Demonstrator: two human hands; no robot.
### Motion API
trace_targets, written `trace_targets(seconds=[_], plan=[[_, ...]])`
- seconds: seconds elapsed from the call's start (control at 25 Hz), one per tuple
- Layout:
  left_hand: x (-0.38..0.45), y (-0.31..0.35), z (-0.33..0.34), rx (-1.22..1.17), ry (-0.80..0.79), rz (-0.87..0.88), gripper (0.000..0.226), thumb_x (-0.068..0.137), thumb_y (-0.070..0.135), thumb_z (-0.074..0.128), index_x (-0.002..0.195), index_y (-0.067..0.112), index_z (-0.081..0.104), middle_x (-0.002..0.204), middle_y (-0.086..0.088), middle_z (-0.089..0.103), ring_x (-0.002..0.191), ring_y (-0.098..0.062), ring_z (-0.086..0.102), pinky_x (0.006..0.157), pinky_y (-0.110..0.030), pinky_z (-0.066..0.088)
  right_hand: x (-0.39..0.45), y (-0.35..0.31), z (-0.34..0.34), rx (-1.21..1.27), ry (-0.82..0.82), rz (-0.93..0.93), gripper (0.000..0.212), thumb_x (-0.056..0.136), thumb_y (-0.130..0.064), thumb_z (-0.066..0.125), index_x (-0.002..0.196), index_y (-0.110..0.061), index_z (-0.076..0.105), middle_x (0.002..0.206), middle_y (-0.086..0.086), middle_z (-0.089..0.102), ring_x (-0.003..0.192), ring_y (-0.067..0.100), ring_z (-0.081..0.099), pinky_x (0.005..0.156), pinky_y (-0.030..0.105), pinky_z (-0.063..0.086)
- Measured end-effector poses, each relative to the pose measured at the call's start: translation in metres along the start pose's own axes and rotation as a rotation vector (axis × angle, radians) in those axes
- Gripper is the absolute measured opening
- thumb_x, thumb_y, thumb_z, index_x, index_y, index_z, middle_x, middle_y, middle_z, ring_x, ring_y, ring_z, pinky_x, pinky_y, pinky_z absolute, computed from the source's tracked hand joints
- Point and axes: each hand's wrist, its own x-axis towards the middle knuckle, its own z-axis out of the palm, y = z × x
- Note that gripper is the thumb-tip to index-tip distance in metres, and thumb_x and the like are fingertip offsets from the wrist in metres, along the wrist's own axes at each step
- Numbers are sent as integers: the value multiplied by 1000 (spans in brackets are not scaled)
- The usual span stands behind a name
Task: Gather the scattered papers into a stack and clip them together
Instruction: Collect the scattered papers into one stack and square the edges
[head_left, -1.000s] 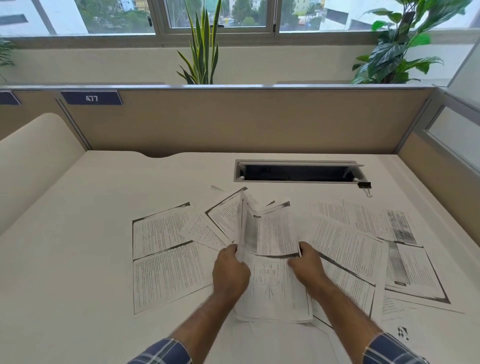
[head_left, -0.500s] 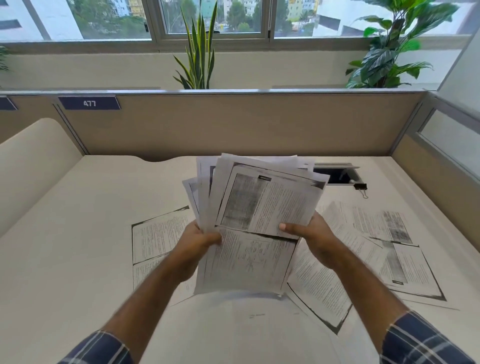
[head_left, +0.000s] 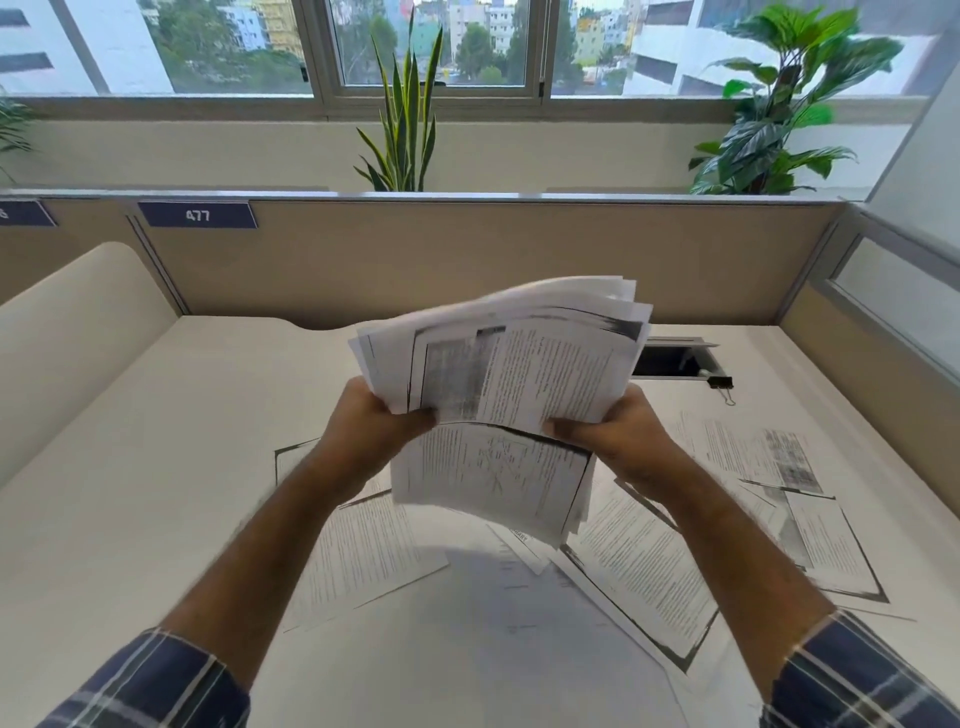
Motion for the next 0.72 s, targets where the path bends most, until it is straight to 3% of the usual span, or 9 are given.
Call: trace_targets(seconds=[0.08,0.16,0.24,0.32,0.48,0.6,0.72], plan=[[-3,1,4,-13,-57,12,40,70,9,81,102,31,71,105,-9,73,100,-28,69,83,-49,60,-2,-5,-3,-41,-3,-19,38,66,-17,84,94,-40,73,100,-3,75,98,20,73,76,38,63],[-6,-2,7,-125,-115,28,48,65,18,82,111,19,72,110,-13,74,102,-30,71,83,-46,61,-5,-6,-9,12,-3,-44,38,65,-15,84,99,-29,75,102,4,76,98,24,73,78,38,62],[-8,-9,12,-187,-119,13,49,68,16,82,116,11,72,111,-15,75,104,-31,71,85,-45,61,-8,-2,-14,76,26,-57,38,66,-12,85,102,-18,74,102,9,76,98,27,73,78,35,61],[-9,-19,19,-161,-100,-31,45,72,18,79,117,13,72,110,-12,75,104,-30,70,85,-45,61,-11,5,-17,78,58,-51,37,67,-16,83,103,-18,72,99,8,76,97,24,72,75,31,60],[-14,-48,31,-203,-91,-131,37,82,7,78,117,17,71,108,-6,76,104,-26,72,83,-40,62,-19,37,-17,58,69,101,35,76,-7,80,108,-15,70,104,5,76,101,22,71,80,36,62],[-31,-73,43,-181,-80,-201,35,82,9,79,112,24,71,106,0,78,102,-19,72,84,-32,62,-30,62,-8,11,82,225,33,77,3,76,102,-19,72,100,2,77,100,19,71,78,29,61],[-37,-85,52,-209,34,-166,31,82,12,80,106,31,75,105,-2,78,100,-19,73,75,-26,61,-32,73,-1,61,147,195,33,80,5,74,86,-27,78,93,-2,78,92,13,73,68,22,59]])
